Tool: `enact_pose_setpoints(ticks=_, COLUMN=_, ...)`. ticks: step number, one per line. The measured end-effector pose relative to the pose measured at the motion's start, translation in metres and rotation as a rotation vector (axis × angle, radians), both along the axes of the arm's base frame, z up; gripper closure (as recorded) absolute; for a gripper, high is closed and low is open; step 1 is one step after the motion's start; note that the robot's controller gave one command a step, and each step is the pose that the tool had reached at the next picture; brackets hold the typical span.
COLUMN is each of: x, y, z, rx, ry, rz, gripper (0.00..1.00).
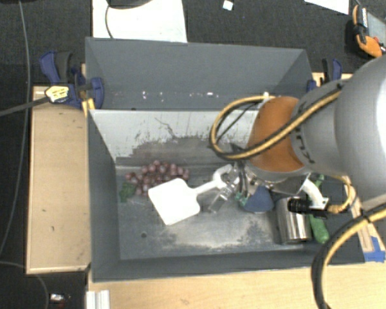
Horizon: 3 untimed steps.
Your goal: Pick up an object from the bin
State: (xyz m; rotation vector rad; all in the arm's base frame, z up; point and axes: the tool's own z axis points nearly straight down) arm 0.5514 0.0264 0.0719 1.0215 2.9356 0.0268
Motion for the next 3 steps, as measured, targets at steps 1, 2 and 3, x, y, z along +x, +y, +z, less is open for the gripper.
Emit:
enact_pose_setpoints(ticks=1, x=-0.006, y=0.016, z=-0.002, rx=-0.008, ry=0.0, rz=0.195, gripper=0.0)
enact_pose_setpoints(ticks=2, x=-0.006, y=0.019, z=-0.001, rx=-0.005, ry=-0.001, rz=0.132, gripper=0.0)
enact_pose_setpoints(ticks=3, x=0.024, y=-0.038, z=0.001, rx=-0.015, ry=-0.008, rz=0.413, gripper=1.0)
